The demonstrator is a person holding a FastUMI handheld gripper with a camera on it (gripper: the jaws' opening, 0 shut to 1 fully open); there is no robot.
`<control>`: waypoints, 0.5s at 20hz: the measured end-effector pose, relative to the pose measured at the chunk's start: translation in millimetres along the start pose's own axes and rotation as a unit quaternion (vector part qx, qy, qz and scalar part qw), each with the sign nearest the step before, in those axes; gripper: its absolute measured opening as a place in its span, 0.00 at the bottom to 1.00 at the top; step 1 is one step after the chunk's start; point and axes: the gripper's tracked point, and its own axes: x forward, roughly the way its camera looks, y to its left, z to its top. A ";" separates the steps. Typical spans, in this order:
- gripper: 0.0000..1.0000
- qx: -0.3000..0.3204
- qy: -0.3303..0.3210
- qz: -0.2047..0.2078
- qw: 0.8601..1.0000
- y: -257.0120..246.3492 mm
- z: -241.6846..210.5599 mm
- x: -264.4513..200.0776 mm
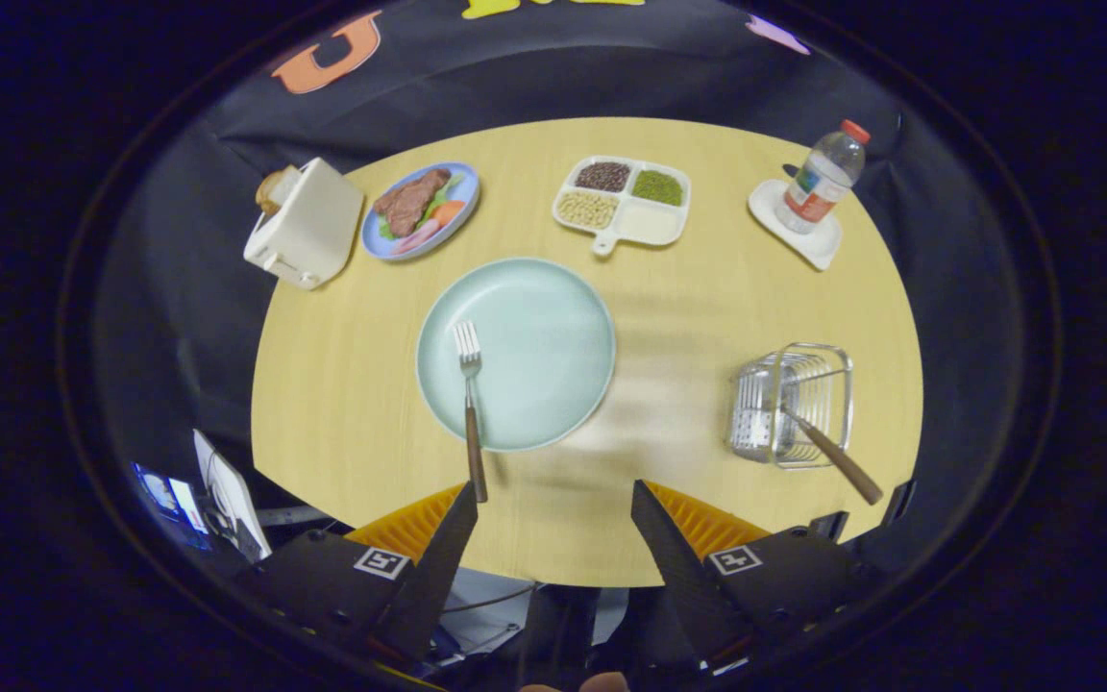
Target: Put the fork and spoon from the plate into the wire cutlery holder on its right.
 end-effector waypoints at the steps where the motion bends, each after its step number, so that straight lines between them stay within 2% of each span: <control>1: 0.96 -0.003 0.010 0.001 1.000 9.0 -5.0 10.2; 10: 0.94 -0.031 0.061 -0.023 0.997 53.9 -22.8 84.0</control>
